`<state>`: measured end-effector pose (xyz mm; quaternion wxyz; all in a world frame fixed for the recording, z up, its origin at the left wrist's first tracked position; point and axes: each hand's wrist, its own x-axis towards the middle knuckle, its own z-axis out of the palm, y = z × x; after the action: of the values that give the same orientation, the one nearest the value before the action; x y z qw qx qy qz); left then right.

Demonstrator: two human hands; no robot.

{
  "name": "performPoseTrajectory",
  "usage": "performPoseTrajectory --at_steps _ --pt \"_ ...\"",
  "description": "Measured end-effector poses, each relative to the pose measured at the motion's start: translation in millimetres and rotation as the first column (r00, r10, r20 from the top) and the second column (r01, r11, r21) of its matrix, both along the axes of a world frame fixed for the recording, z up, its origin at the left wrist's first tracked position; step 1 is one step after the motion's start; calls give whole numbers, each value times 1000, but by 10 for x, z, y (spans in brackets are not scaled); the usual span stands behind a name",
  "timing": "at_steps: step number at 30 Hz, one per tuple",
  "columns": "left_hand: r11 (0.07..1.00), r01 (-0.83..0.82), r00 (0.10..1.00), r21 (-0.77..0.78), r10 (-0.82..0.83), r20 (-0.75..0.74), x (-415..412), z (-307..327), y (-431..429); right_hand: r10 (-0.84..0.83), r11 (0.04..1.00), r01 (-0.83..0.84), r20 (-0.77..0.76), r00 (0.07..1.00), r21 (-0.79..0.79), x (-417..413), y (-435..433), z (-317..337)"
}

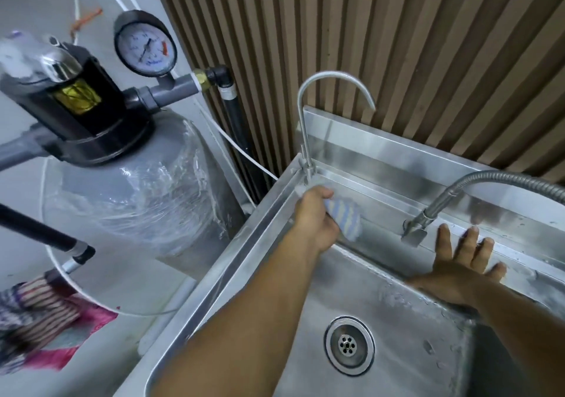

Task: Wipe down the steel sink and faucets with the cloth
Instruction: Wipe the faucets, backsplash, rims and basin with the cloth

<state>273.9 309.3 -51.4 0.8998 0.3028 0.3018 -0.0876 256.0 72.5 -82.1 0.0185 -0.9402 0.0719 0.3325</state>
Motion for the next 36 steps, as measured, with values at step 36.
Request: performPoseTrajectory --at_steps 36 --pt "-460 -19 626 888 -698 -348 414 -478 1343 477 851 -515 255 841 105 311 2227 7"
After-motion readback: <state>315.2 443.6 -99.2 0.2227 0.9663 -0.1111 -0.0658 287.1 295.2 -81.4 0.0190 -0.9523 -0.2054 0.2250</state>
